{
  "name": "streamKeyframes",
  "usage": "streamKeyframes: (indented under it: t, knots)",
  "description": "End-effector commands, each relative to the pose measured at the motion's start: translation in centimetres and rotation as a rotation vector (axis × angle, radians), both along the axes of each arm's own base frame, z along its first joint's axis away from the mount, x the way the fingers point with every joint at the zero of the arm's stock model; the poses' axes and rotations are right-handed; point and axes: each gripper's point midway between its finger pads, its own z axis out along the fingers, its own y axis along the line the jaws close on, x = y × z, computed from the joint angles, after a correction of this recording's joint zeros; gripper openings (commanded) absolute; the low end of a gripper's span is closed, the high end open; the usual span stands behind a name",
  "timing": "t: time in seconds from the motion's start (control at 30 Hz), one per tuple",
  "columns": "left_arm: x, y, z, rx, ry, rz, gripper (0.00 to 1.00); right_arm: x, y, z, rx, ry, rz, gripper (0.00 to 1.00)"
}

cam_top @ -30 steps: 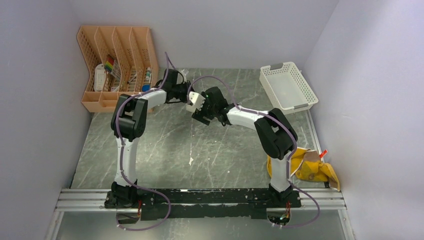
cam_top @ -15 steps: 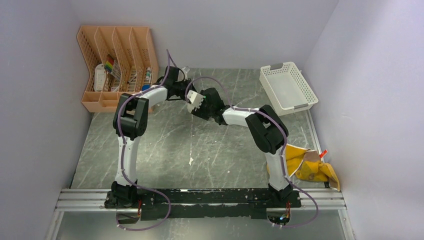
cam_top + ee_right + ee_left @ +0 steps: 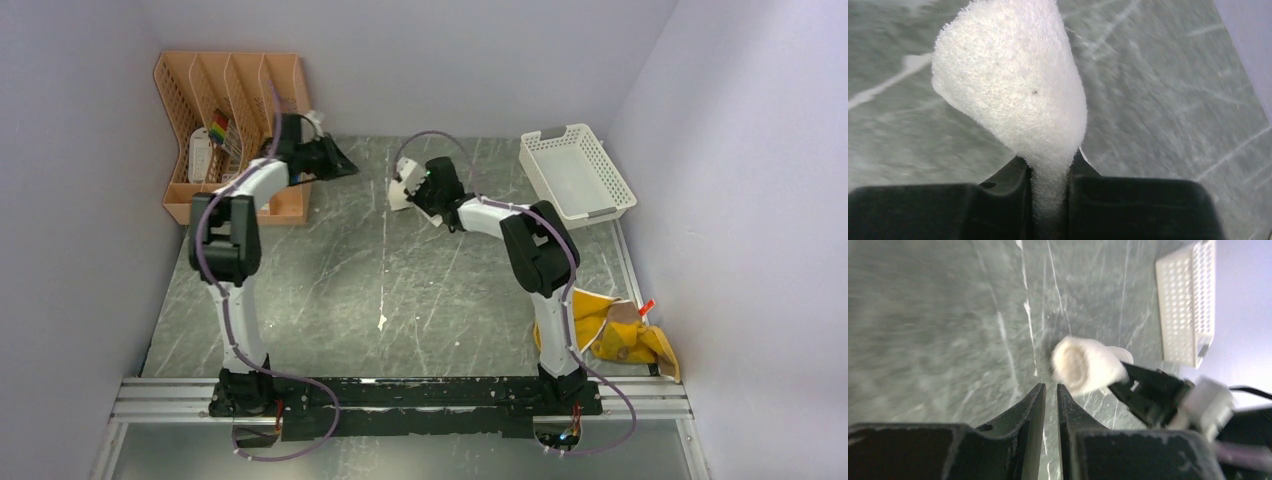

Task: Roll the towels
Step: Pick up the towel at the center of the board, then place the towel in the bin.

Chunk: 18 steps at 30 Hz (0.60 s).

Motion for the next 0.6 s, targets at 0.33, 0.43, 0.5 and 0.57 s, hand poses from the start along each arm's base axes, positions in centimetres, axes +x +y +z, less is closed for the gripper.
streamKeyframes:
  t: [0.33,0.43,0.5,0.57]
  knots:
    - [-4.2,8.2,11.6,0.045,-0.192,0.095,0.28,8.1,-16.9,18.3,0.165,-0.164,-0.482,0.0]
    - [-5.1,8.1,11.1,0.048,-0.179,0.083,0.28,9.2,-20.8,20.2,0.163,-0.206,-0.568,0.0]
    - [-5.6,8.1,10.8,0.055,-0.172,0.071,0.28,9.8,-23.2,20.5,0.14,-0.215,-0.623,0.0]
    - [-6.0,8.1,10.6,0.061,-0.169,0.06,0.28,10.6,-26.0,19.6,0.096,-0.205,-0.691,0.0]
